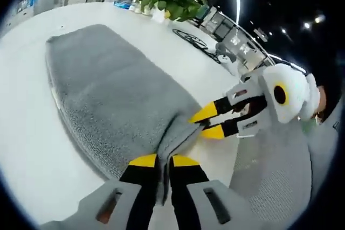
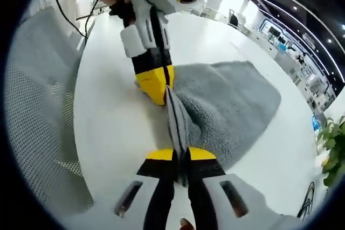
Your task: Fold the towel on the table until its edges align and the towel forms a compact rectangular stack.
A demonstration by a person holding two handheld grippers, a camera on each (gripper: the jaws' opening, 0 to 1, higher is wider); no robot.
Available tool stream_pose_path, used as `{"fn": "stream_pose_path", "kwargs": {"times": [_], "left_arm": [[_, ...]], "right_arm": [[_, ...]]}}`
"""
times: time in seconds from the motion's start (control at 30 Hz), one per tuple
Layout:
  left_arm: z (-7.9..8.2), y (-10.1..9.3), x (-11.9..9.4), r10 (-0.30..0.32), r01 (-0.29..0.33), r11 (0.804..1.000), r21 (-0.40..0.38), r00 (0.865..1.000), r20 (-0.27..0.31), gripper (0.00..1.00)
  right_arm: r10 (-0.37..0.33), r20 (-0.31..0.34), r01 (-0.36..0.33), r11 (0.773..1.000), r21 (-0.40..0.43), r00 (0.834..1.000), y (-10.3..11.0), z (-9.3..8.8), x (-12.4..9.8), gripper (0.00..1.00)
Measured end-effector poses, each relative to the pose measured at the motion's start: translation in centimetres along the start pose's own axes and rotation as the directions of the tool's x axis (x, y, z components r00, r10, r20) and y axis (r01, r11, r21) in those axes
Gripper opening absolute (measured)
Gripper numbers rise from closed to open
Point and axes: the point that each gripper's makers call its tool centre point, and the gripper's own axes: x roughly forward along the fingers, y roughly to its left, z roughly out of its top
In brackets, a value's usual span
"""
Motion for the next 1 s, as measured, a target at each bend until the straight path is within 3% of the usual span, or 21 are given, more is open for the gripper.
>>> {"fn": "stream_pose_path", "kwargs": {"times": [0.1,0.27,0.33,0.4,0.63,0.7,0.77,0.8,0.87,0.93,0.97,1.0], "left_arm": [[-0.1,-0.2,0.0,0.018,-0.018,0.995,0.1,1.0,-0.004,0.1],[-0.2,-0.5,0.0,0.04,-0.034,0.978,0.205,0.999,-0.026,0.12],[-0.2,-0.7,0.1,0.065,-0.049,0.957,0.287,0.997,-0.047,0.13],[-0.4,-0.9,0.2,0.096,-0.064,0.916,0.396,0.994,-0.062,0.14],[-0.7,-1.1,0.1,0.193,-0.13,0.828,0.545,0.979,-0.06,0.19],[-0.7,-1.0,0.0,0.241,-0.163,0.781,0.603,0.969,-0.049,0.21],[-0.1,-0.4,-0.4,0.33,-0.241,0.676,0.696,0.944,0.006,0.23],[-0.1,-0.5,-0.4,0.343,-0.254,0.653,0.714,0.939,0.02,0.26],[-0.1,-0.6,-0.4,0.352,-0.277,0.653,0.705,0.935,0.041,0.27],[0.0,-0.1,-0.8,0.395,-0.297,0.602,0.741,0.918,0.048,0.27],[0.0,-0.1,-0.9,0.412,-0.3,0.56,0.772,0.91,0.055,0.27],[0.0,-0.3,-0.9,0.411,-0.304,0.55,0.778,0.909,0.064,0.25]], "right_arm": [[0.016,-0.008,-0.016,1.0,0.018,1.0,-0.1,0.0,0.1,0.04],[0.072,-0.023,-0.069,0.989,0.129,0.997,-0.2,-0.1,0.1,0.03],[0.087,-0.024,-0.082,0.984,0.159,0.996,-0.3,-0.1,0.1,0.03],[0.105,-0.02,-0.099,0.977,0.19,0.994,-0.4,-0.1,0.2,0.03],[0.134,-0.028,-0.121,0.955,0.271,0.991,-0.3,-0.1,0.2,0.02],[0.141,-0.027,-0.126,0.944,0.305,0.99,-0.4,-0.2,0.2,0.02],[0.143,-0.029,-0.128,0.944,0.304,0.989,-0.3,-0.2,0.2,0.02],[0.144,-0.032,-0.128,0.947,0.295,0.989,-0.3,-0.2,0.2,0.02],[0.141,-0.037,-0.124,0.949,0.29,0.989,-0.2,-0.2,0.2,0.02],[0.142,-0.036,-0.125,0.947,0.297,0.989,-0.3,-0.2,0.2,0.02],[0.144,-0.035,-0.126,0.944,0.303,0.989,-0.3,-0.2,0.2,0.02],[0.145,-0.034,-0.127,0.943,0.307,0.989,-0.3,-0.2,0.2,0.02]]}}
